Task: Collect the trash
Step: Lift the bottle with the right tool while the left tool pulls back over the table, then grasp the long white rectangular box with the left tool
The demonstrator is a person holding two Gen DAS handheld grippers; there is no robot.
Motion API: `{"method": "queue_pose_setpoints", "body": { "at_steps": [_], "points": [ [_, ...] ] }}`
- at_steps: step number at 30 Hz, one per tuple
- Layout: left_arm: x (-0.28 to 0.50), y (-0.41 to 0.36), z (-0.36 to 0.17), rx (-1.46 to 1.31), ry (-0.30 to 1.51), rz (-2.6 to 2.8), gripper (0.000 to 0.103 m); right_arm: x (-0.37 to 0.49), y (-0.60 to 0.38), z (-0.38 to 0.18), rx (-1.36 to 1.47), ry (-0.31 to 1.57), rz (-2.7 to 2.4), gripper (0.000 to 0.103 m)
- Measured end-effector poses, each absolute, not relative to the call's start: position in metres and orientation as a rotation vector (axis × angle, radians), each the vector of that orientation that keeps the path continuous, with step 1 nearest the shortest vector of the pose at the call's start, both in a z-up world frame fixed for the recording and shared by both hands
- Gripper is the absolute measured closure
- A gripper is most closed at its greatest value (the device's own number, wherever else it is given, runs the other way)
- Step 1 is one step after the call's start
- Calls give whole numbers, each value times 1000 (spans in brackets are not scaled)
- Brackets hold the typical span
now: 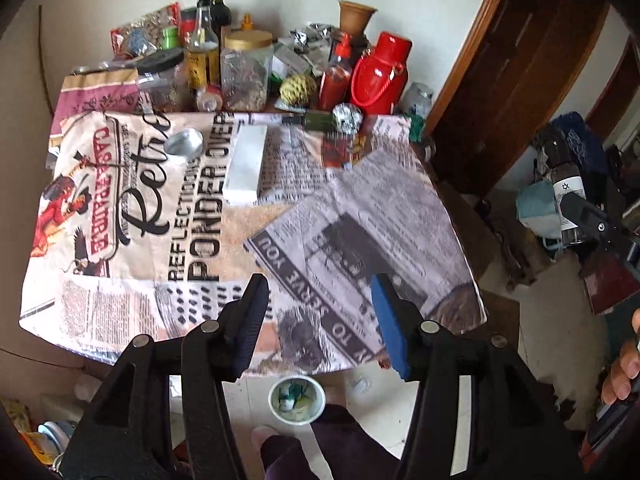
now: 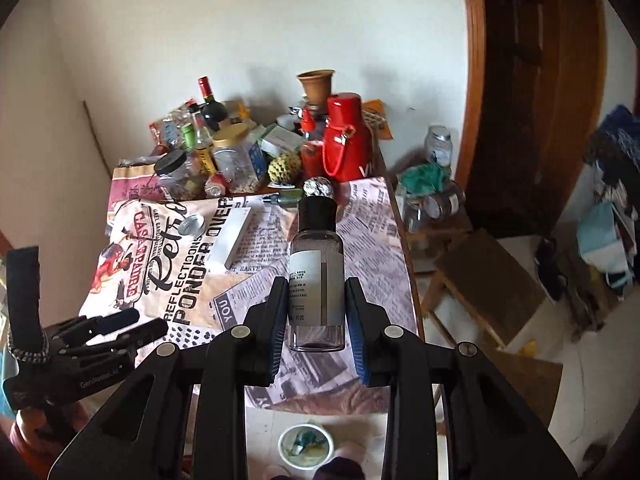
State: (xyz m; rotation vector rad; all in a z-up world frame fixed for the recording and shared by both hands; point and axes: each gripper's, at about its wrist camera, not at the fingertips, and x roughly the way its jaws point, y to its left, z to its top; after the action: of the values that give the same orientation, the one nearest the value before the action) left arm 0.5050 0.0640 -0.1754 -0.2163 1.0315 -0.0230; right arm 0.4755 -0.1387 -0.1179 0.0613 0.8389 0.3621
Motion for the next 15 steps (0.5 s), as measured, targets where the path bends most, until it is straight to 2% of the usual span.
{"method": "queue_pose_setpoints", "body": {
  "at_steps": [4, 7, 15],
  "points": [
    [503, 70, -175, -206, 1044, -13, 50, 470, -139, -120, 84, 853, 356, 77],
    [507, 78, -173, -214, 1049, 9, 44, 472, -137, -121, 80, 862, 369, 77],
    [539, 107, -172, -277, 1028, 138, 36, 502, -129, -121, 26, 868, 479, 77]
  ]
}}
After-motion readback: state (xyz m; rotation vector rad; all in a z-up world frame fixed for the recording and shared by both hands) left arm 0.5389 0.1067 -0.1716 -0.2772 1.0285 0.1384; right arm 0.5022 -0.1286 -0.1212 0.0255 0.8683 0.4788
